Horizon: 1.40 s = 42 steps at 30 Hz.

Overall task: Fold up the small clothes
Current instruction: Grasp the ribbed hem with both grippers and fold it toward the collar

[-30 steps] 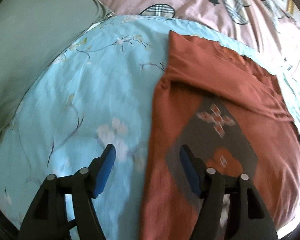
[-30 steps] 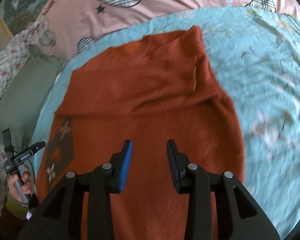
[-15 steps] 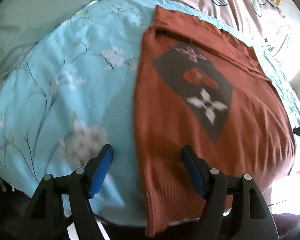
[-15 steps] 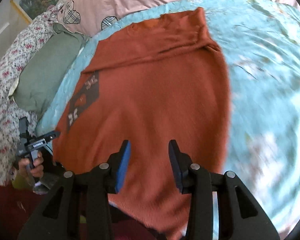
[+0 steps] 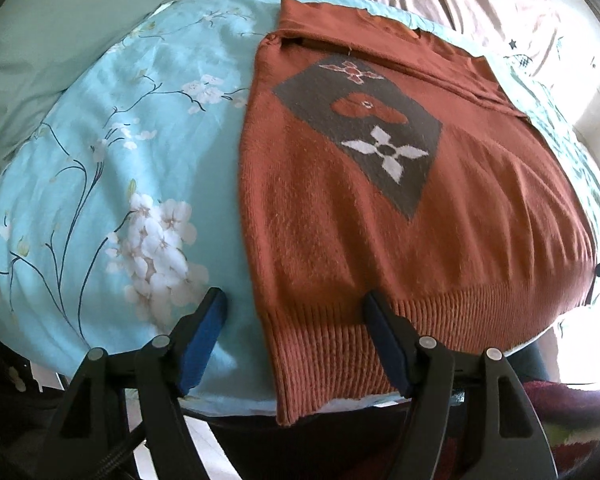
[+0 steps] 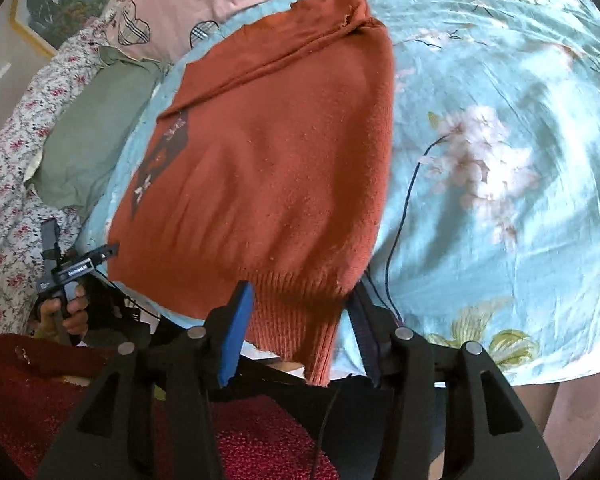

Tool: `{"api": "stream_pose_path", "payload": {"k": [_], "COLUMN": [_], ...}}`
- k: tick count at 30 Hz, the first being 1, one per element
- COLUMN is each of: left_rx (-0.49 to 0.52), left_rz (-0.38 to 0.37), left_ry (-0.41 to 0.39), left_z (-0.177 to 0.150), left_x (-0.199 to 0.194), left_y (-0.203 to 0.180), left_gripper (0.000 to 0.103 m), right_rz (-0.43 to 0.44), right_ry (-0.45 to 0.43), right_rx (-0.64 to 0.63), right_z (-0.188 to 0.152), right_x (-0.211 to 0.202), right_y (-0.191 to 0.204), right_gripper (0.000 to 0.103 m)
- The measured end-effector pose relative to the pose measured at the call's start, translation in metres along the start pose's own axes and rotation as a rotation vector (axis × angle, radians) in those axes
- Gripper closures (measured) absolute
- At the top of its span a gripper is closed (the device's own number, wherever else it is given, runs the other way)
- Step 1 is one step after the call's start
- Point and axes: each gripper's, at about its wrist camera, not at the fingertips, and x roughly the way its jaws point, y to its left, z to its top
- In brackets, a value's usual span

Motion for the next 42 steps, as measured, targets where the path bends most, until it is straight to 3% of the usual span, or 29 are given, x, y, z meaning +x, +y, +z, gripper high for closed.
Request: {"api": "stream_pose_path", "payload": {"k": [1, 2, 3, 4, 5, 6, 12, 17, 22, 27, 33, 37, 42], "left_rx": [0.005, 0.016, 0.025, 0.040, 0.049, 0.054, -0.010, -0.047, -0.083, -0.093, -0.071, -0.064, -0.054], "left_rz": [0.002, 0.011, 0.023, 0.027, 0.022, 0.012, -0.026, -0.052, -0.038, -0.004, 0.055, 0.082, 0.126], "left_ry": [-0.002, -0.005, -0.010, -0.019, -0.025, -0.028, -0.048, -0.149, -0.265, -0.358, -0.402, -0.382, -0.337], "left_z": [0.000, -0.001, 0.000, 0.000, 0.000, 0.001, 0.008, 0.035, 0.085, 0.154, 0.242, 0.294, 0.339], "left_x": [0.000, 0.001, 0.001, -0.001, -0.002, -0.005, -0.019, -0.044, -0.059, -0.055, -0.020, 0.017, 0.072], "left_y": [0.000, -0.002, -0.003, -0.005, -0.007, -0.008, -0.001, -0.003, 0.001, -0.002, -0.013, -0.015, -0.011], "left_gripper": [0.037, 0.041, 0.052, 0.060, 0.081, 0.092, 0.097, 0.098, 0.098, 0.098, 0.098, 0.098, 0.098], "right_rz": [-0.005, -0.021, -0.025, -0.019, -0.011, -0.004, 0.059, 0.088, 0.062, -0.009, -0.103, -0.172, -0.222], "right_ry": [0.002, 0.017, 0.034, 0.025, 0.016, 0.006, -0.094, -0.210, -0.310, -0.381, -0.412, -0.397, -0.363], "right_rx": [-0.007, -0.015, -0.011, -0.011, -0.019, -0.031, -0.057, -0.041, -0.028, -0.032, -0.064, -0.066, -0.037], "right_z": [-0.001, -0.001, 0.000, 0.001, 0.001, 0.003, 0.025, 0.055, 0.099, 0.157, 0.243, 0.294, 0.335], "right_x": [0.000, 0.002, 0.005, 0.004, 0.003, 0.001, -0.020, -0.039, -0.044, -0.041, -0.012, 0.020, 0.059], "right_y": [-0.001, -0.002, -0.002, -0.001, 0.003, 0.007, 0.025, 0.029, 0.028, 0.024, 0.019, 0.004, -0.021], "right_gripper": [0.059, 0.085, 0.096, 0.096, 0.096, 0.096, 0.096, 0.096, 0.096, 0.096, 0.096, 0.096, 0.096]}}
